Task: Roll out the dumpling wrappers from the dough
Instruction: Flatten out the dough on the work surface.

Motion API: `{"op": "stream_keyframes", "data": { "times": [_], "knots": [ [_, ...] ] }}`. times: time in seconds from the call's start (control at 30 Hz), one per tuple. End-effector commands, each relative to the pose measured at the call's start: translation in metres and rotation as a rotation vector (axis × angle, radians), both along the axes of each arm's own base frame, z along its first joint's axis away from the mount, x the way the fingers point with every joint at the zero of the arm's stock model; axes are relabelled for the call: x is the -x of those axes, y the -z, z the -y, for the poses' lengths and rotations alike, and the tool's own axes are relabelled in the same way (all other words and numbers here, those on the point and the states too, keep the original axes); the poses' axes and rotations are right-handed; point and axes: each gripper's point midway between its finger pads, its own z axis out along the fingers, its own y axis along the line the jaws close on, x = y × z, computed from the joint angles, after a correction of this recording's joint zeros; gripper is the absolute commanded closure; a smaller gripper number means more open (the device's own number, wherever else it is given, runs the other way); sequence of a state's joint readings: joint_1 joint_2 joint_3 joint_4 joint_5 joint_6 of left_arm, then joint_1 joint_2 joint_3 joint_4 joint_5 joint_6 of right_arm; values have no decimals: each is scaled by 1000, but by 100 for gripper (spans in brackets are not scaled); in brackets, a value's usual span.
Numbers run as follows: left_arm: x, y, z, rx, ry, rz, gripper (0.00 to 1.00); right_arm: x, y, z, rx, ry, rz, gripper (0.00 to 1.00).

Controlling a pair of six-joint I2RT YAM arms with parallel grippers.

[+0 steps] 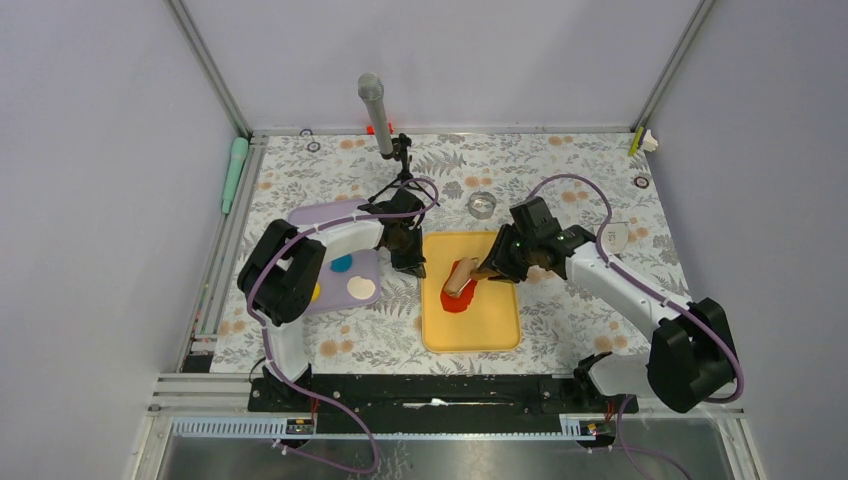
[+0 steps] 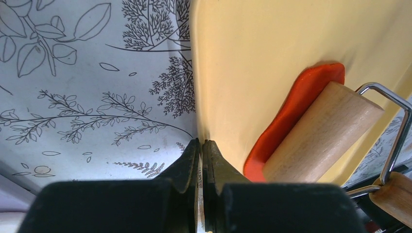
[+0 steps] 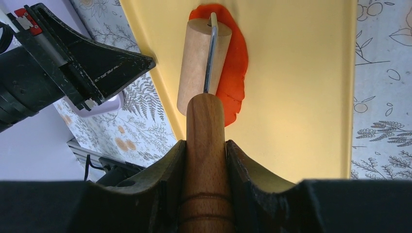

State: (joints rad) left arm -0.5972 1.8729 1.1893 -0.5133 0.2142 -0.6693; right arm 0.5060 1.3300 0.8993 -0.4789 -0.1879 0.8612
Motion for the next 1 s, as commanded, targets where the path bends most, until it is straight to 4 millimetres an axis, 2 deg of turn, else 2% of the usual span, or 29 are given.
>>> {"op": "stream_keyframes", "data": {
  "times": [0.0,0.17,0.33,0.4,0.6,0.67,0.73,0.8,0.97],
  "knots": [
    [-8,9,-10,-53,12,32,100,21,36,45,213,68,-56,100],
    [-7,13,-12,-56,16,21,100,41,26,62,237,57,-56,100],
    [-7,15,-13,-59,16,15,100,41,18,64,253,37,-58,100],
    [-6,16,-13,-60,16,12,100,35,11,57,218,28,-44,100],
    [-3,16,-13,-56,26,3,100,10,-51,10,-20,-5,62,100],
    [-1,18,-13,-55,31,-7,100,4,-63,1,-57,-18,82,100],
    [0,20,-14,-58,29,-13,100,-2,-65,-4,-60,-23,94,100],
    [1,20,-14,-60,30,-16,100,-6,-59,-5,-51,-15,80,100],
    [1,23,-13,-60,25,-26,100,6,-34,-3,-74,40,15,100]
  ]
}}
